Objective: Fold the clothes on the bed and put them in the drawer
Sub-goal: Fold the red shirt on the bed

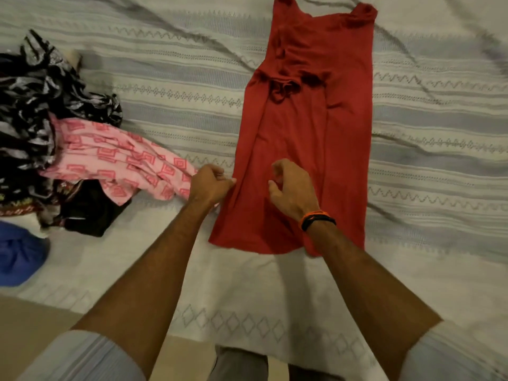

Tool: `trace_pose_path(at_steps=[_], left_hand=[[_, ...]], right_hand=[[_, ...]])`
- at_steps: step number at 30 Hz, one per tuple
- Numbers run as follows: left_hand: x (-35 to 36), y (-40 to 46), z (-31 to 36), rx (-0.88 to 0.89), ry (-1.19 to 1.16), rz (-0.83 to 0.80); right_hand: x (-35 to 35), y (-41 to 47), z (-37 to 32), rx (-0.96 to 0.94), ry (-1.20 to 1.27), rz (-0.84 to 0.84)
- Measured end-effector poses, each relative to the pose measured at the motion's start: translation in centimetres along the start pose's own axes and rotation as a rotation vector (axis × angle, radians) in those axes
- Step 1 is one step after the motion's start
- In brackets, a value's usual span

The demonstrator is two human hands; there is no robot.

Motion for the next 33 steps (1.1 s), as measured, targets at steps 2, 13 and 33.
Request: trace_pose_path(at_steps=[2,13,33], left_hand=[[0.3,-1.2,-1.5,0.014,-0.005,-0.061],[1.7,-5.1,-5.5,-0.034,-0.015,-0.263],[-1.6,-4.7,-6.5,-0.031,-0.103,-0.246]], right_hand=[[1.4,-1.8,-0.3,0.044,0.066,0.007],[8.6,-9.4,-0.8,0.201,0.157,-0.175],[11.3,-10.6,-6.3,-0.032,-0.145,0.107]])
Point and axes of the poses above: each hand's wrist, its own y-axis towards the middle knuckle, its own x-axis out of the palm, z = x × y, the point moved 6 cm from there along y, towards the middle knuckle, and after that the axes turned 5 degrees about y, right-handed, at the moved point
